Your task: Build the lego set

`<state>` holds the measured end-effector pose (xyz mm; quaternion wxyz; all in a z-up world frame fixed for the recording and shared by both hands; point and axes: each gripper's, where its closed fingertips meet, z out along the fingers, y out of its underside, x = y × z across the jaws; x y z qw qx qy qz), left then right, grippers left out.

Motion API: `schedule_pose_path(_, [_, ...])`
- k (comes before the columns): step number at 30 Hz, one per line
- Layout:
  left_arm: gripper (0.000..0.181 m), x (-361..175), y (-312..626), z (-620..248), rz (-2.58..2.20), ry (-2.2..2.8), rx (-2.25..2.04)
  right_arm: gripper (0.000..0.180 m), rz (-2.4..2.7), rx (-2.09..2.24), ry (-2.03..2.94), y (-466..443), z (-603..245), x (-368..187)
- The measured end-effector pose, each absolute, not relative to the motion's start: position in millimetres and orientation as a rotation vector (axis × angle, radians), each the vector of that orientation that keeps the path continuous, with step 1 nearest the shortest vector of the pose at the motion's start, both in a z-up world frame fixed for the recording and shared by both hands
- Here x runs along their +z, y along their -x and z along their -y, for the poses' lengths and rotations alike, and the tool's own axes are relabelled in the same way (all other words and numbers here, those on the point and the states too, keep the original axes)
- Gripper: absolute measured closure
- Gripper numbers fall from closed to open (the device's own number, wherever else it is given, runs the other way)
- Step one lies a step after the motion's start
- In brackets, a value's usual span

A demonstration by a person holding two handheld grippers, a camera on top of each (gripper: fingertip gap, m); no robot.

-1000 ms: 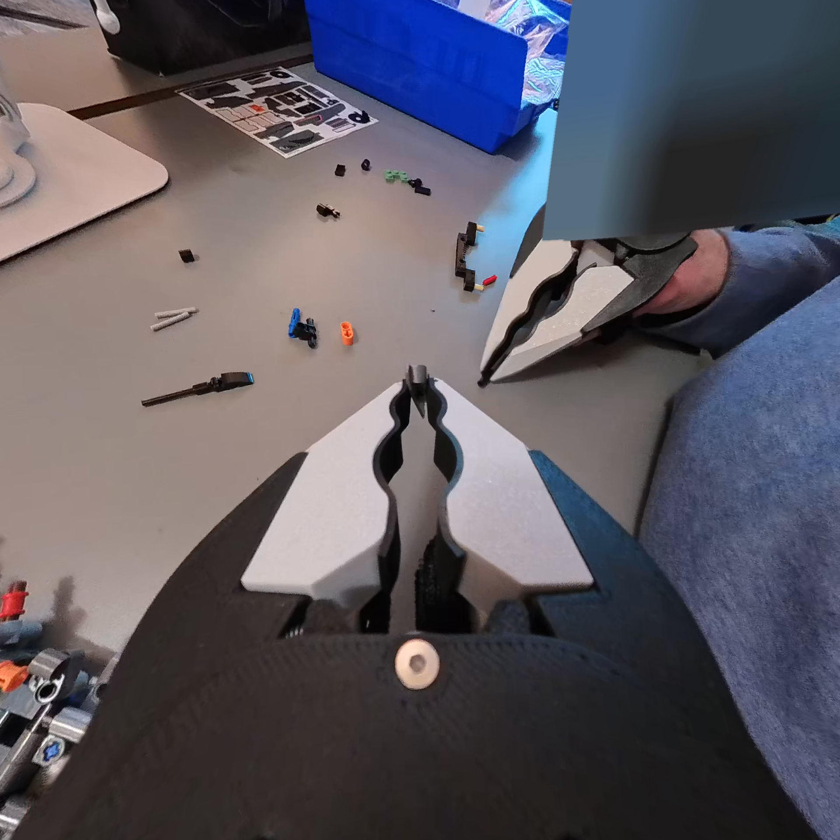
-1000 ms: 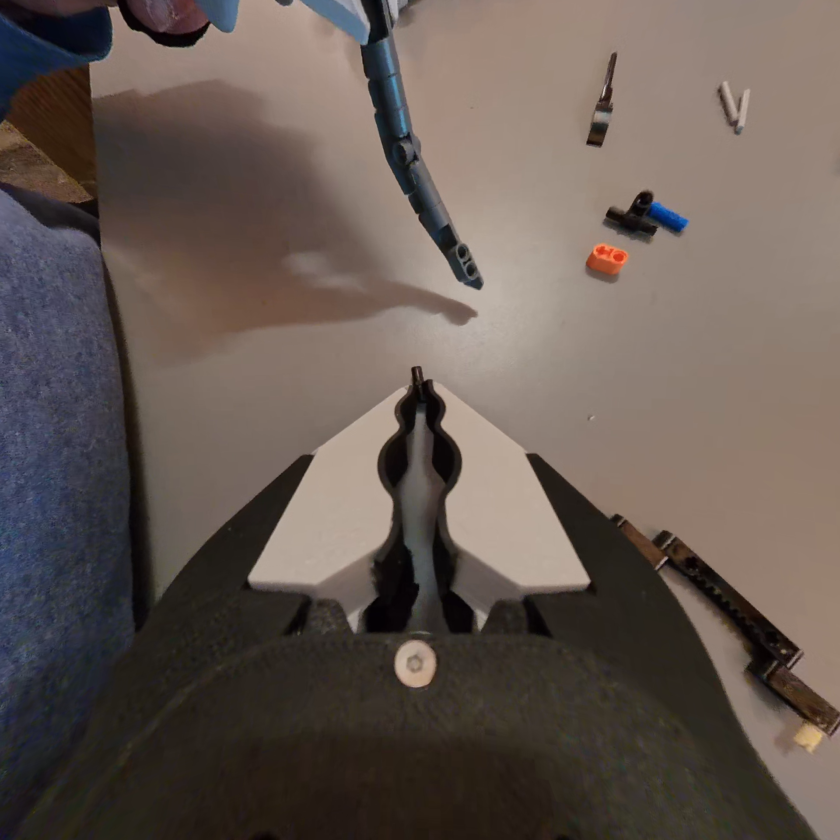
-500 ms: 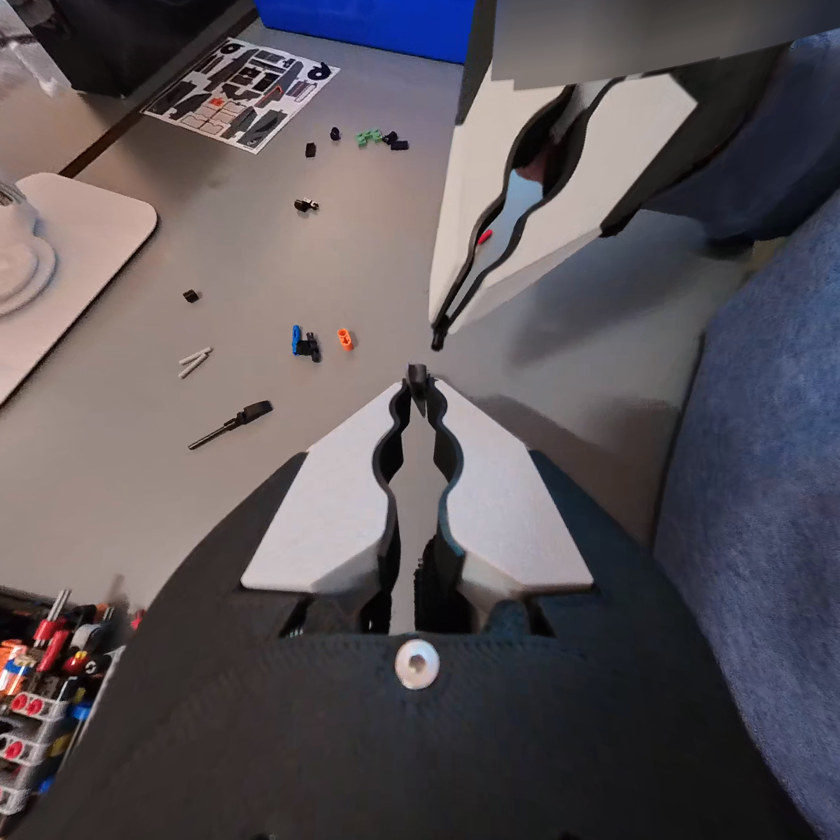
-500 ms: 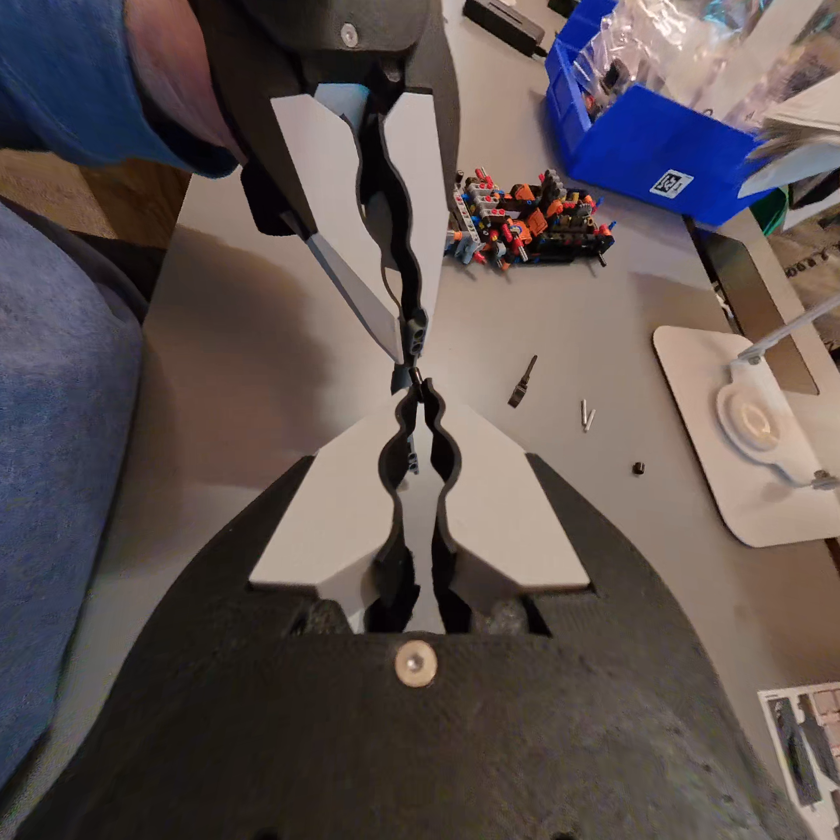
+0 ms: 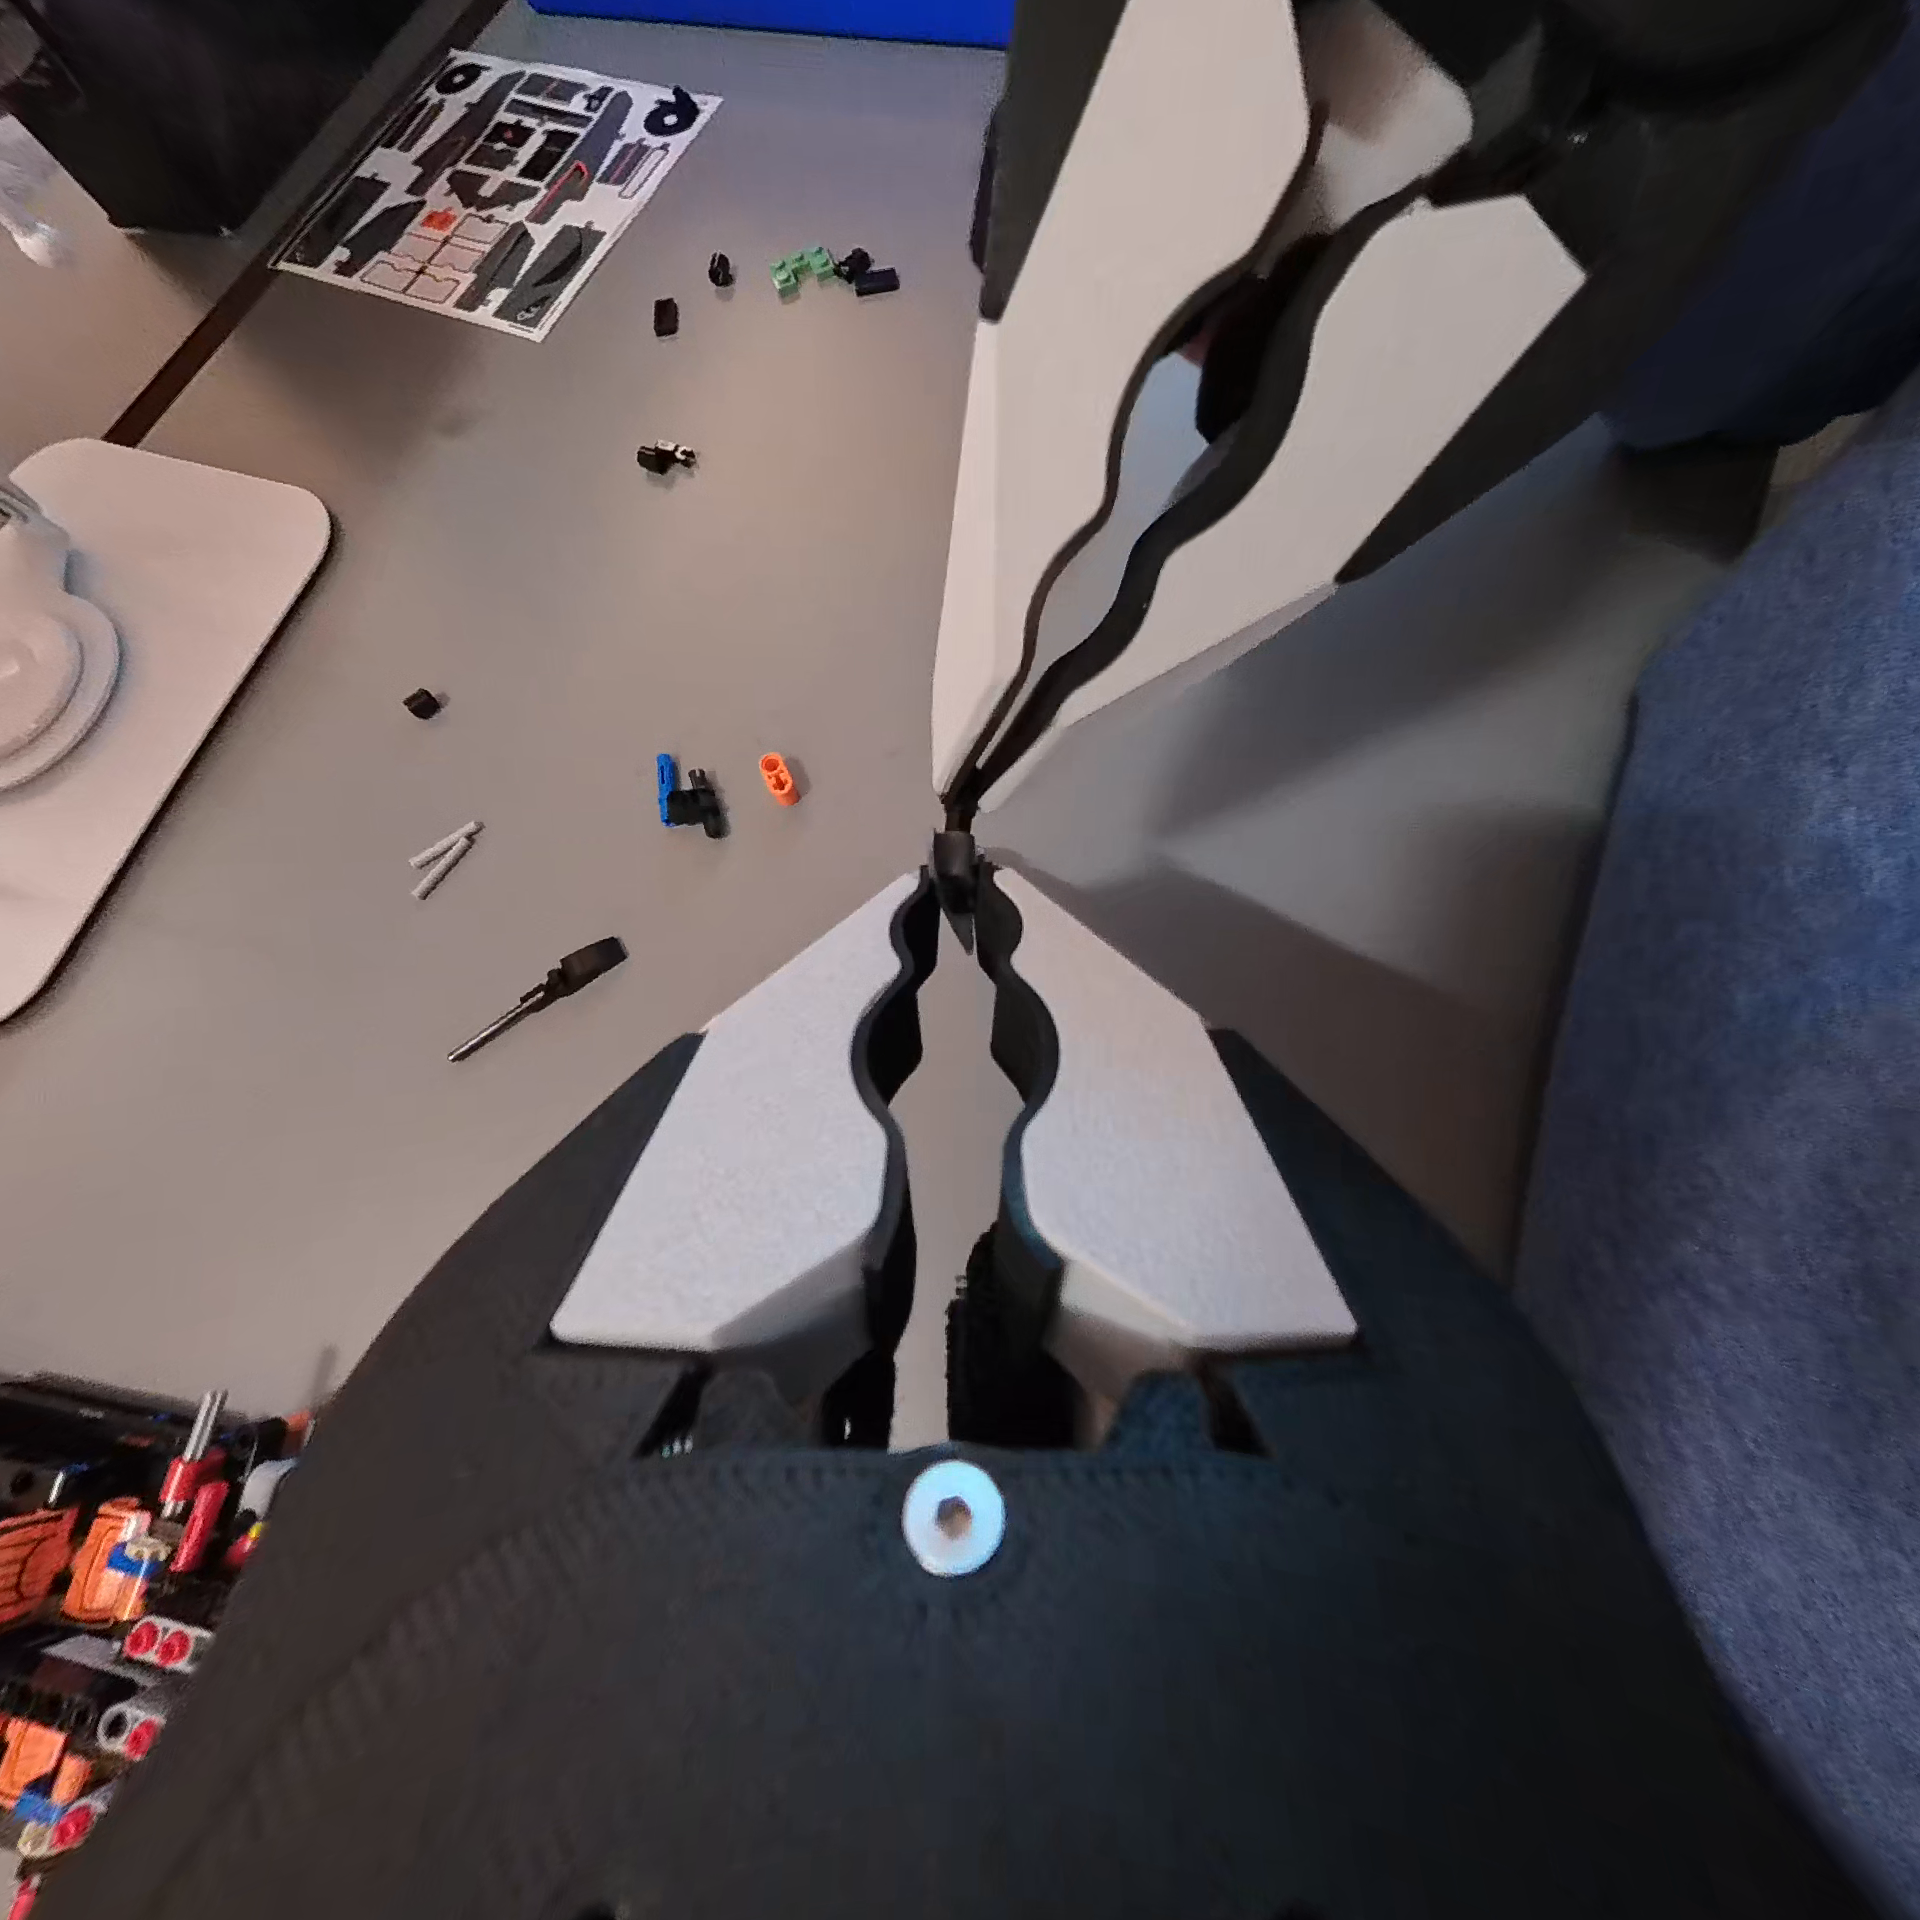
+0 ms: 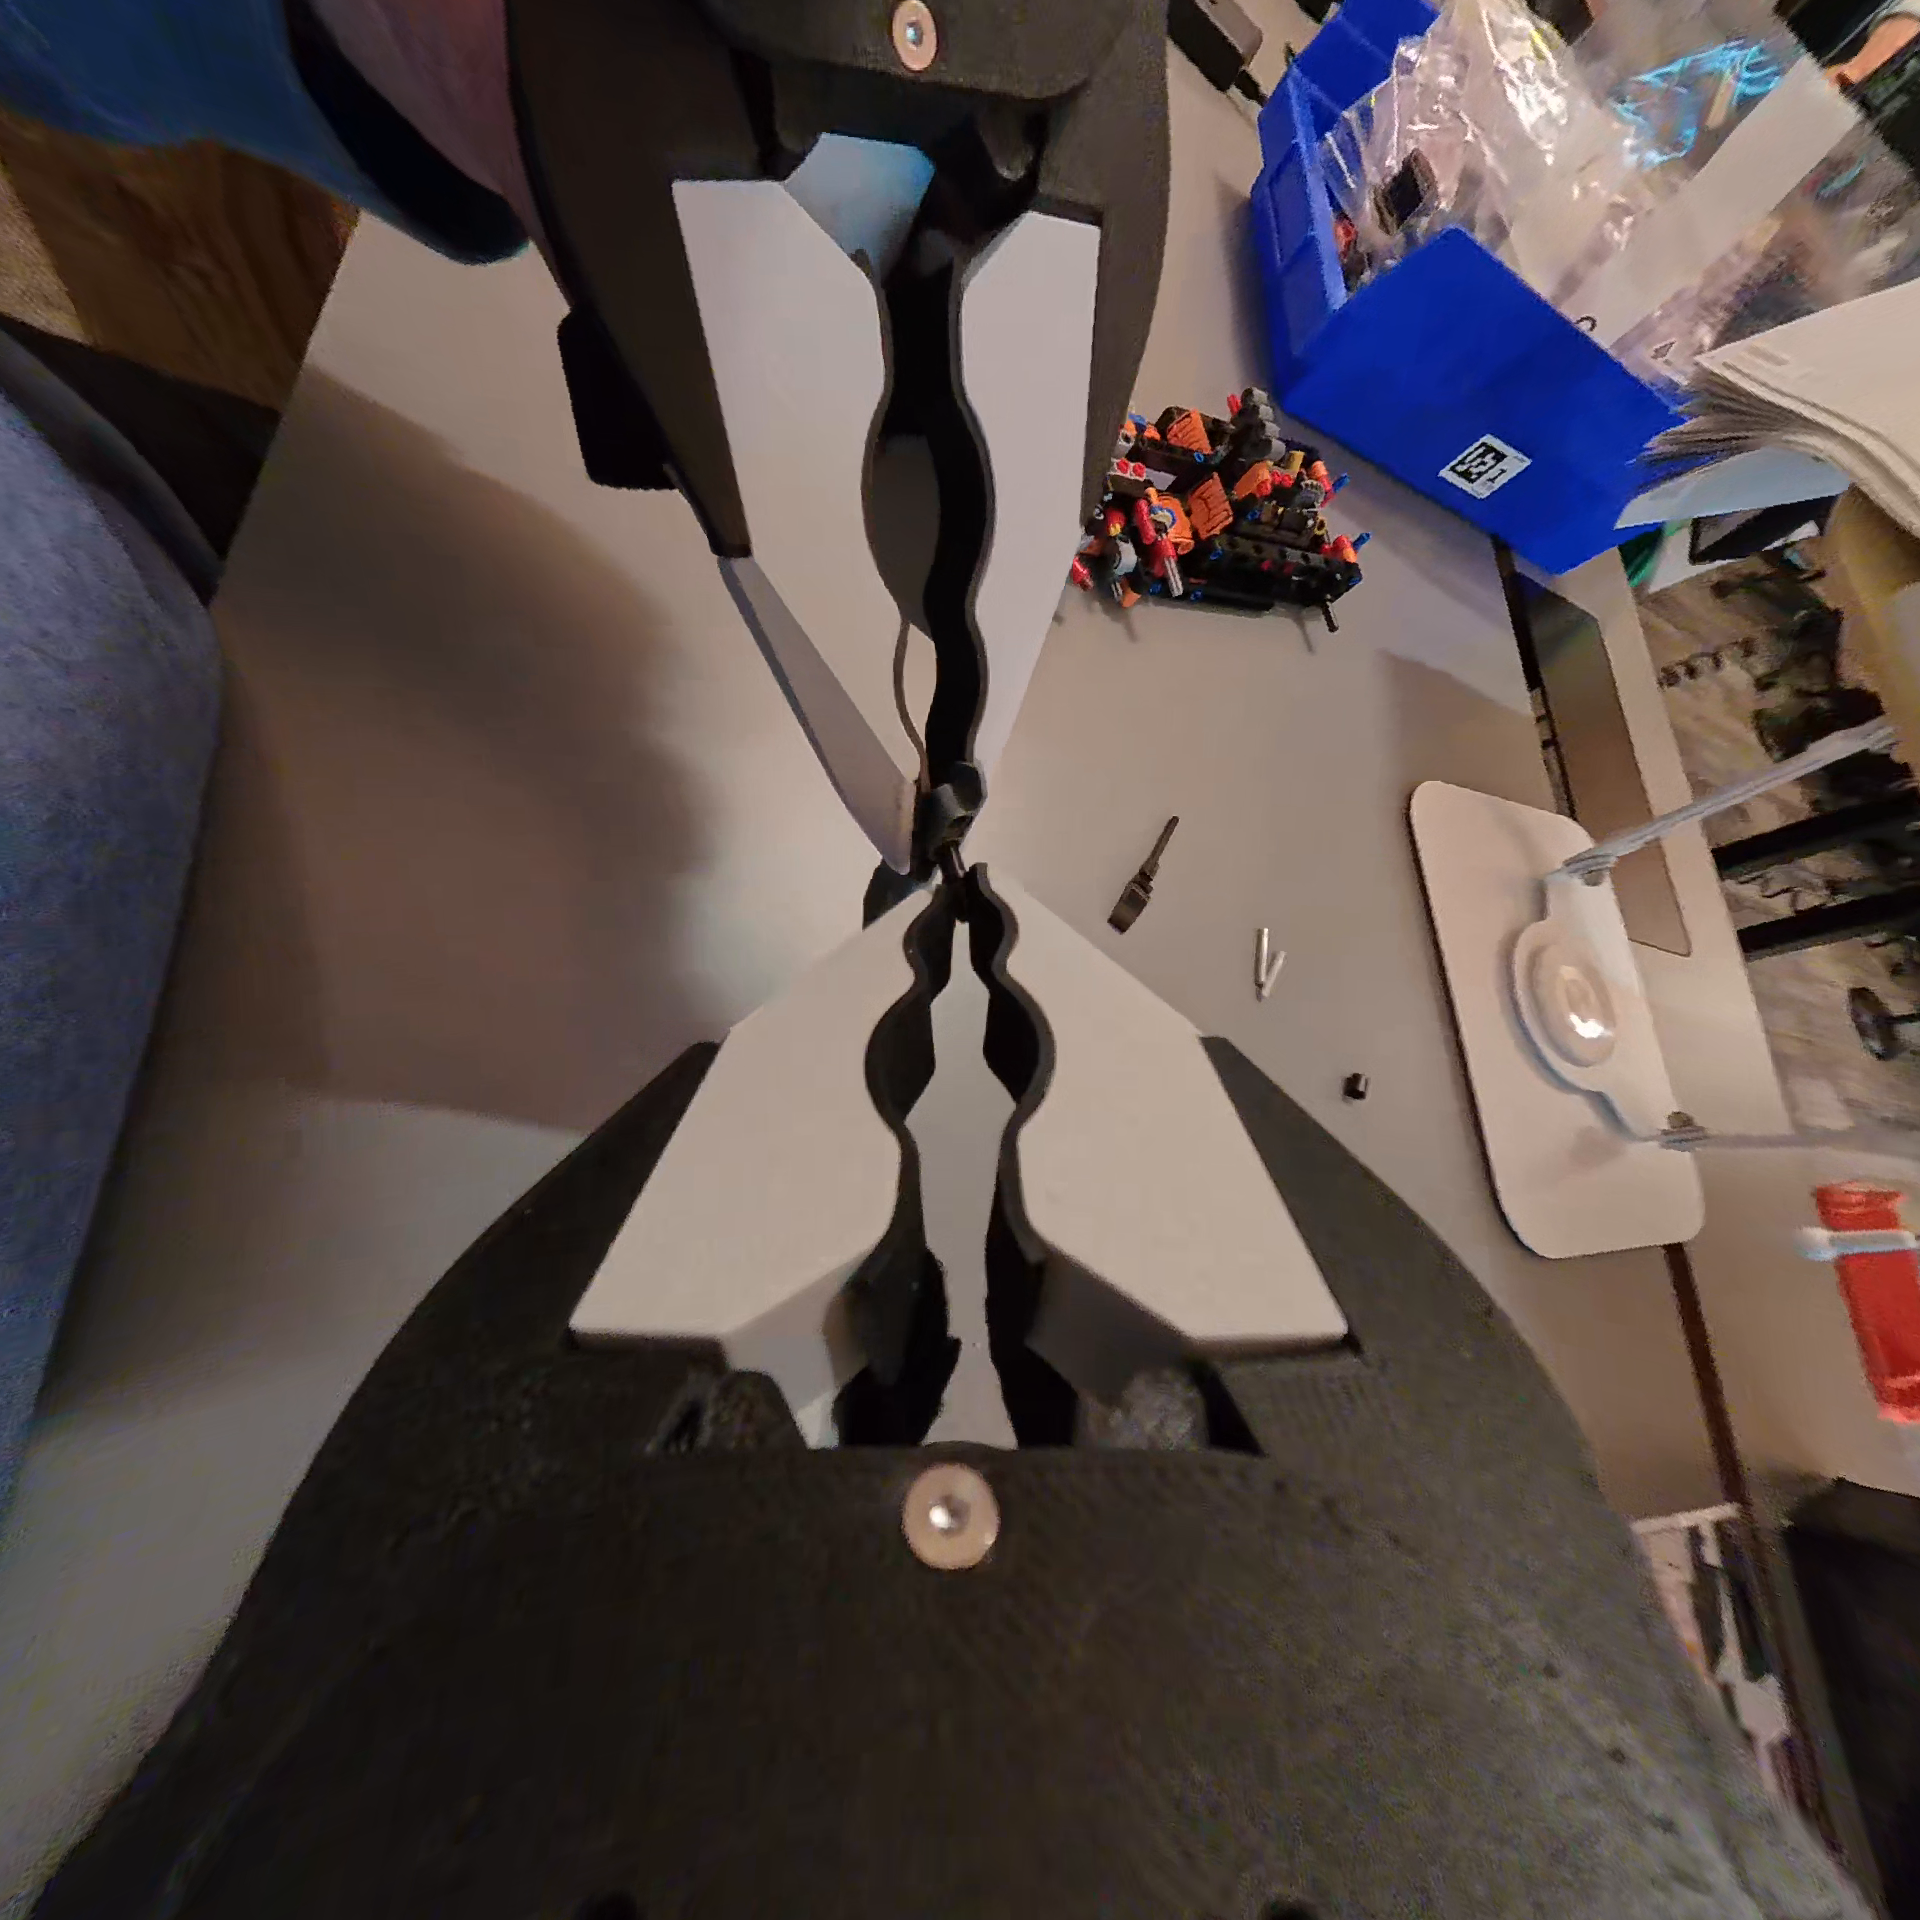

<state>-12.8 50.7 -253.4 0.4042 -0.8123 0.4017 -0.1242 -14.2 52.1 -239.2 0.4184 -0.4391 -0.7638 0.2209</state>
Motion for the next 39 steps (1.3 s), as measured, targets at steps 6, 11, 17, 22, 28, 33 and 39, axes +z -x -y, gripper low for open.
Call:
schedule_pose_path(6, [0.176, -250.0, 10.6, -52.8, -1.03, 2.031, -0.273, 0.18, 1.924, 0.558, 1.041, 16.7, -41.0, -234.6])
schedule_pose_path(11, [0.176, -256.3, 11.6, -54.8, -1.061, 2.048, -0.245, 0.18, 1.871, 0.704, 1.123, 9.4, -52.1, -230.7])
schedule_pose_path(17, [0.175, -257.4, 19.1, -51.2, -1.011, 2.055, -0.281, 0.18, 1.823, 0.846, 1.337, -25.3, -64.6, -252.5])
schedule_pose_path(22, [0.176, -258.1, 23.9, -49.9, -0.961, 2.057, -0.314, 0.172, 1.703, 0.849, 1.514, -63.6, -81.4, -266.5])
schedule_pose_path(28, [0.176, -257.8, 21.6, -51.2, -0.97, 2.051, -0.312, 0.157, 1.703, 0.723, 1.717, -91.5, -105.8, -298.3])
schedule_pose_path(33, [0.176, -258.0, 21.2, -52.2, -0.955, 2.054, -0.313, 0.158, 1.65, 0.685, 1.882, -83.0, -115.3, -324.4])
schedule_pose_path(39, [0.176, -258.4, 22.9, -53.8, -0.935, 2.055, -0.333, 0.165, 1.565, 0.662, 1.944, -71.1, -114.9, -330.4])
